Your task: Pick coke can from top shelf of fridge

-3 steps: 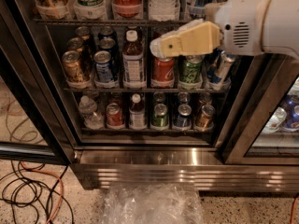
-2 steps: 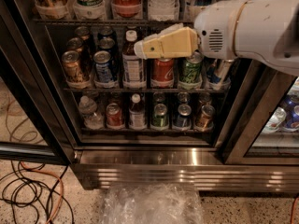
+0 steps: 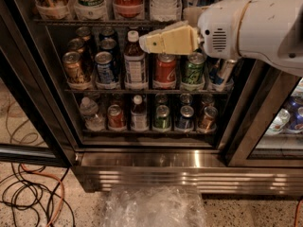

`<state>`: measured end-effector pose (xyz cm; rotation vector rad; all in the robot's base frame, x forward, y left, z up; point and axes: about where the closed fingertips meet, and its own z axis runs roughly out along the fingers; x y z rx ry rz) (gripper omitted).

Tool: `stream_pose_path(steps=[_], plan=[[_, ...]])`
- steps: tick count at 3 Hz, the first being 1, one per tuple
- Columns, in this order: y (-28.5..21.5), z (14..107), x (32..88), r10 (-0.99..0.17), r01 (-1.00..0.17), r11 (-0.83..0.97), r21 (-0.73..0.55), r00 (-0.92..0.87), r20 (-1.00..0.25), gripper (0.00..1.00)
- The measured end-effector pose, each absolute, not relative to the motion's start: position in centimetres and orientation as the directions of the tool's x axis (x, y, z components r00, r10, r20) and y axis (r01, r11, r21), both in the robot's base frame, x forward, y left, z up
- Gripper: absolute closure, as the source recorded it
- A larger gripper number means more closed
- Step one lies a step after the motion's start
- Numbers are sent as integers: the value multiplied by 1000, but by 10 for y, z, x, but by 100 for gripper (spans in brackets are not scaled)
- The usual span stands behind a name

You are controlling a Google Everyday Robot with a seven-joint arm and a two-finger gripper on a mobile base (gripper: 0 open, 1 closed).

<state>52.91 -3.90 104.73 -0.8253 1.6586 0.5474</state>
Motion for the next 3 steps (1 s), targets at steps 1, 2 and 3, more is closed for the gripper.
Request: stream_pose_path(steps=[1, 2, 3], plan=[[-28, 1053, 524, -266, -795, 593, -126, -46, -963, 5], [1, 1054, 532, -264, -828, 537, -162, 17, -965, 9], [35, 1058, 548, -226, -850, 496, -176, 69, -972, 6]])
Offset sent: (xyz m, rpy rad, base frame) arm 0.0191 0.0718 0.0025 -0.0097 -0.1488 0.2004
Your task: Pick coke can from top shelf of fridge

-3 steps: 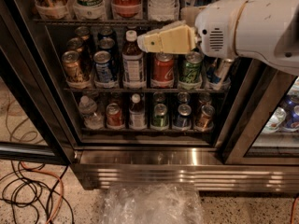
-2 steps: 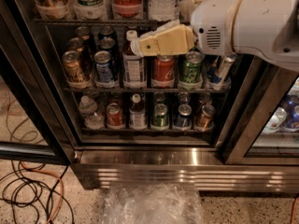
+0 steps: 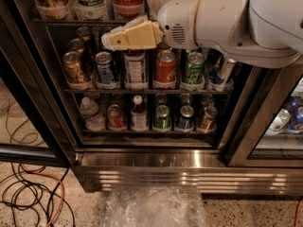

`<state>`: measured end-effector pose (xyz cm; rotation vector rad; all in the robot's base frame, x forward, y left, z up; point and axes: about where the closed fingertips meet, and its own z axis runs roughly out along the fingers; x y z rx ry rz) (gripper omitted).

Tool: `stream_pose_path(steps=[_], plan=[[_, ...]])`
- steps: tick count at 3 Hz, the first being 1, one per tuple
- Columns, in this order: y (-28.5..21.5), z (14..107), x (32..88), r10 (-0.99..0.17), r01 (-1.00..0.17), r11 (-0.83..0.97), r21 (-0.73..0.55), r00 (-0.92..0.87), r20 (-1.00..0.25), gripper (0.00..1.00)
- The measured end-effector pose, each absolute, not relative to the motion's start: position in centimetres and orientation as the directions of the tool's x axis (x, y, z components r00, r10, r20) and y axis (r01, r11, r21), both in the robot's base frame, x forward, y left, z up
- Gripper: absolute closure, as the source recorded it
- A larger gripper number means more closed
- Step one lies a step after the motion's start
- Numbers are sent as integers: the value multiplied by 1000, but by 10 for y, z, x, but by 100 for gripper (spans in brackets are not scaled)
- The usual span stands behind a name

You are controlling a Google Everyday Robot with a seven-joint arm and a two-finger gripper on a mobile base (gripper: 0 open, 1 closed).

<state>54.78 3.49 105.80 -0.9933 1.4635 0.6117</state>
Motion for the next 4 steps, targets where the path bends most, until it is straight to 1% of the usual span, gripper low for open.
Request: stream_pose_path(steps=[1, 2, 3, 4], plan=[[35, 1058, 547, -226, -850, 496, -176, 69, -972, 6], [37, 1054, 557, -238, -817, 543, -194, 72, -969, 12], [43, 1052, 572, -242, -751, 619, -229, 95, -966, 6], [40, 1062, 596, -191, -709, 675, -204, 99, -977, 10]])
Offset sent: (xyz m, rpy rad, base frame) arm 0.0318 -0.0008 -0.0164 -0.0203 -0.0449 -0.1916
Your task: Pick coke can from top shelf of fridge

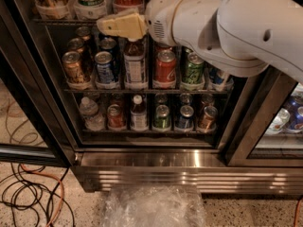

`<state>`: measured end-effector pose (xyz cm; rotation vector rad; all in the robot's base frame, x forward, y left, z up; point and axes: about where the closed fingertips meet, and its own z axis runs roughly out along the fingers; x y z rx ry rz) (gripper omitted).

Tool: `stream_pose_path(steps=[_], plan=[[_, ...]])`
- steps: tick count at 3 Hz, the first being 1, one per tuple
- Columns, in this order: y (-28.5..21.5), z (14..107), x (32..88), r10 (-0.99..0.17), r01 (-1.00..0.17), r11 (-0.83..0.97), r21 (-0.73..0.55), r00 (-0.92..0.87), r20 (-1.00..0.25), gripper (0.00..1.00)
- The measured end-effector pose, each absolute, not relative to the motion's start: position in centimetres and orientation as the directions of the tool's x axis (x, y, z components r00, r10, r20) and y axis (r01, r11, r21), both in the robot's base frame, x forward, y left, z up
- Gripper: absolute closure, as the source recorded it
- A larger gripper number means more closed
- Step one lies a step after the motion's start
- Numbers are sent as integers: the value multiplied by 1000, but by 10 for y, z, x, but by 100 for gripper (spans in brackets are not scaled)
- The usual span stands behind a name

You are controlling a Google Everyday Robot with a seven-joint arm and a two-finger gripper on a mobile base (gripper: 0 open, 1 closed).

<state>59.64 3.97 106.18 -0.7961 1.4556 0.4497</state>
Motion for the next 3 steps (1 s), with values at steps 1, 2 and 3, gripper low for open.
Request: stream_pose_path(steps=[1, 2, 3], plan=[[40, 1062, 597, -190, -709, 675, -203, 99, -977, 28], [40, 1061, 596, -216, -696, 682, -225, 103, -971, 26], [35, 1066, 612, -212, -653, 714, -252, 141, -967, 19]])
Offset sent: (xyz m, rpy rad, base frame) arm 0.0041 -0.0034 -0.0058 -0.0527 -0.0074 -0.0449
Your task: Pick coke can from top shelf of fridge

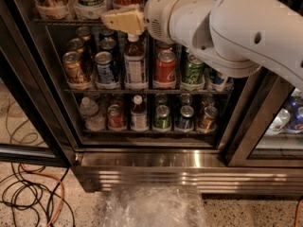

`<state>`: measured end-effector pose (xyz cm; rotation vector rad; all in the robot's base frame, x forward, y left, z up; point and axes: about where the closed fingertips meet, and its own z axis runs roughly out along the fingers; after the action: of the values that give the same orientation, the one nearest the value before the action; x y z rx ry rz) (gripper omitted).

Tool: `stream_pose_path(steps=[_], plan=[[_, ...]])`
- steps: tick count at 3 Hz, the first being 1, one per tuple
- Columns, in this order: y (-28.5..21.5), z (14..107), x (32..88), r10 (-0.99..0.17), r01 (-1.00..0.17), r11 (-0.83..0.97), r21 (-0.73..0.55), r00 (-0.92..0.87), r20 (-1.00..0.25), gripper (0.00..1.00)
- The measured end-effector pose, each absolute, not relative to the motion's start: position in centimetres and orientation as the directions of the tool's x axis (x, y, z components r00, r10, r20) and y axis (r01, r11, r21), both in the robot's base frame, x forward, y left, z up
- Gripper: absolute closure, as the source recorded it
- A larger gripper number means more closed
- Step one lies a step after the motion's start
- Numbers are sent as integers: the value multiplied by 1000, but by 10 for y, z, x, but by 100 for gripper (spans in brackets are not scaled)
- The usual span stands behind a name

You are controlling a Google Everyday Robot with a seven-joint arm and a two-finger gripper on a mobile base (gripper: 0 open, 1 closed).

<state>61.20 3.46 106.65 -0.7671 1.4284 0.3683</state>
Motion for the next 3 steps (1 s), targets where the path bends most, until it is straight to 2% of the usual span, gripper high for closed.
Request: stream_pose_path(steps=[1, 3], plan=[[26, 1078, 630, -238, -589, 748, -308, 195, -951, 10], [25, 1095, 668, -196, -514, 798, -316, 274, -942, 21]])
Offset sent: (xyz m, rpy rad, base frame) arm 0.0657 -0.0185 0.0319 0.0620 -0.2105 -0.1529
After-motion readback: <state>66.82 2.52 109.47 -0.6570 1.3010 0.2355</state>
